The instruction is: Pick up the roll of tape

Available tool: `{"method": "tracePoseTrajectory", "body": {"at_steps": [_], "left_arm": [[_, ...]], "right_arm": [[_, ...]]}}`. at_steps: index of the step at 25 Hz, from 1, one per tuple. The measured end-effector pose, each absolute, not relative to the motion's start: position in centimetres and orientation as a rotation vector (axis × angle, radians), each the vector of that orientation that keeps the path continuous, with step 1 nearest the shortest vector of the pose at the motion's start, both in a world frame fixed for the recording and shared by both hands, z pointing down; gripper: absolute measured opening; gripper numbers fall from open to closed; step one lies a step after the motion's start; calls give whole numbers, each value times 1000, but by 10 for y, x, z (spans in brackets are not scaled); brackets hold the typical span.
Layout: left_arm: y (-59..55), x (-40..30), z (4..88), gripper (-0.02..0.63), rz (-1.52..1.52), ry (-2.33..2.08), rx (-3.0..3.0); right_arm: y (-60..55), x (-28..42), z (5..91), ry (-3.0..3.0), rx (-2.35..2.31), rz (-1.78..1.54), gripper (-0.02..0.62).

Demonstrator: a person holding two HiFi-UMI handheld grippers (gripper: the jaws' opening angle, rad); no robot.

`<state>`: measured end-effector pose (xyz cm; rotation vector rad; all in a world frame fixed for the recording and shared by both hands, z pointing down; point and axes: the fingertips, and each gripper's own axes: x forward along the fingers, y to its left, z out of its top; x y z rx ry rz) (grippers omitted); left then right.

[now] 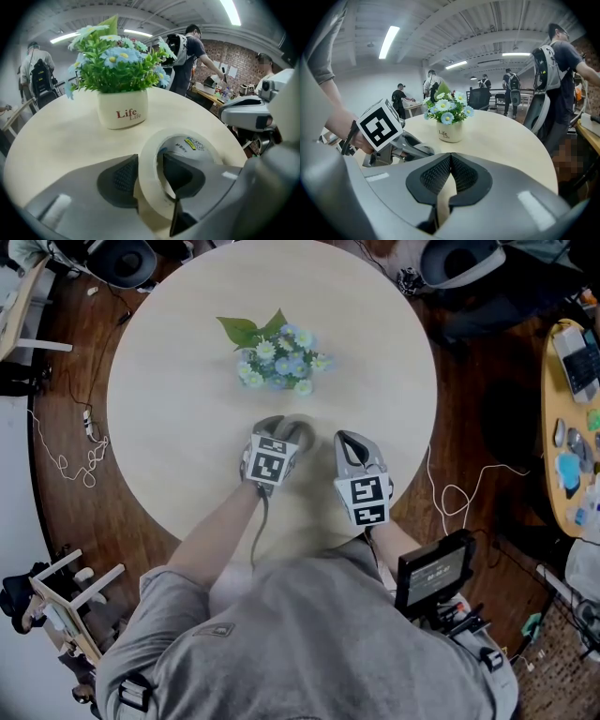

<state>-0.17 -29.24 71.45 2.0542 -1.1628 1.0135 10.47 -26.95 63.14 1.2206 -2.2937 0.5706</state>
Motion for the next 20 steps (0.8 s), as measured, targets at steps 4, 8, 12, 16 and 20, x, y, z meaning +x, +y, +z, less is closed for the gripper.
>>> {"method": "tracePoseTrajectory", "body": {"at_steps": [4,8,12,16,20], "left_arm": [[-294,-4,712,150,1027,-1183,2047],[-294,-5,711,132,1040,-1187,2042],[-295,-7,705,127,1017,-1225,2073],[-289,-13,691,123,986,-1290,2075],[-277,-27,681,123,945,-1367,2048]], "right_arm": [[-271,104,631,-2297,1219,568,14],[-272,106,629,-2303,1213,565,14],[-270,108,625,-2312,1211,554,14],[-267,109,620,-2326,1199,541,14],[-262,103,614,-2351,1178,520,14]]}}
